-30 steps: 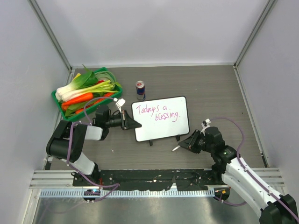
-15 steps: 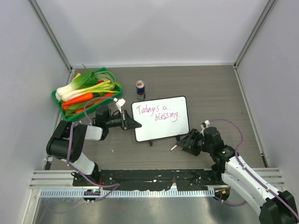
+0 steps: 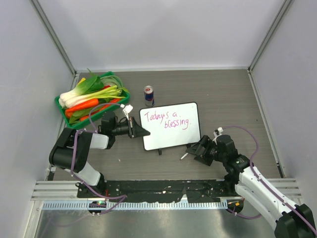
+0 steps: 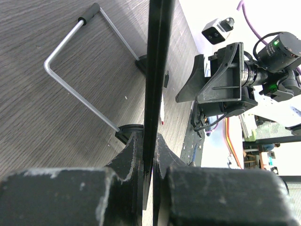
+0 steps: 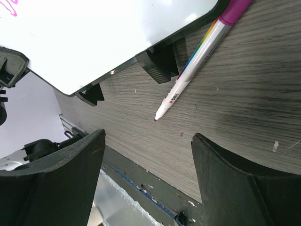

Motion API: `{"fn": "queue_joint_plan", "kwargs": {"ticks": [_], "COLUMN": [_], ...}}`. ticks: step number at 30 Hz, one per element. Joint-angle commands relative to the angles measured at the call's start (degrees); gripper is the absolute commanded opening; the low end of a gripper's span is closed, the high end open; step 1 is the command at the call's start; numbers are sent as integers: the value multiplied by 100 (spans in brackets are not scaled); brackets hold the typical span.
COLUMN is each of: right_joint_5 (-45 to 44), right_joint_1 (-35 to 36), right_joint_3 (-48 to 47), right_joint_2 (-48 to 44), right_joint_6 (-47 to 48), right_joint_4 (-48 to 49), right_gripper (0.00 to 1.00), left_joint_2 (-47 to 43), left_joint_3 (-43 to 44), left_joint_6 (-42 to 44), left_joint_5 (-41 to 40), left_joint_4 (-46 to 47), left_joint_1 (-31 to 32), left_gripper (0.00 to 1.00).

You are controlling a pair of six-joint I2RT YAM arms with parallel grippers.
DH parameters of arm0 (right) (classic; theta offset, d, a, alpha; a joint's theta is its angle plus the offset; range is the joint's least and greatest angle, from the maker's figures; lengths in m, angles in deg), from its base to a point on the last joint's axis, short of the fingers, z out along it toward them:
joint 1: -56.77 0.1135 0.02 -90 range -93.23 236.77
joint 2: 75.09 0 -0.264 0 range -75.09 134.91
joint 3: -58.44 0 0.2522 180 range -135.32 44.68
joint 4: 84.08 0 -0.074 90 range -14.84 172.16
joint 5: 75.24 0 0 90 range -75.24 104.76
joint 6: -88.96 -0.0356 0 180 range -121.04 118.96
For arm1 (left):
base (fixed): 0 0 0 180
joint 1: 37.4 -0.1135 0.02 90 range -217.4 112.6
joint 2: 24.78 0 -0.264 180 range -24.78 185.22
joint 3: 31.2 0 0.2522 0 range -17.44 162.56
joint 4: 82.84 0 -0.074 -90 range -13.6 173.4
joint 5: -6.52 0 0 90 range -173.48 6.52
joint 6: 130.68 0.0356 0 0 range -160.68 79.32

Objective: Write a sentence on the whiteboard
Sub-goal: Place the whiteboard marker at the center of the board, then reset both arms

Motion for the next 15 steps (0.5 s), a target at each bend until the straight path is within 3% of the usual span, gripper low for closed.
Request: {"fn": "queue_joint_plan", "kwargs": {"ticks": [1, 5, 15], "right_joint_5": [-131, -193, -333], "right_joint_1": [-19, -19, -19], "right_joint_3": [-187, -204, -354], "right_joint_2": [-139, -113, -139], "right_joint_6": [45, 71, 203], "right_joint_4": [57, -14, -216], "right_gripper": [79, 79, 80], "left_joint_2": [-69, -210, -658], "left_joint_3": [-47, -56, -205], "left_joint_6": [216, 330, 507], "left_joint_5": [-471, -603, -910], "left_joint_4": [-458, -625, -819], "left_joint_1": [24, 24, 33], "left_gripper": [1, 15, 62]}}
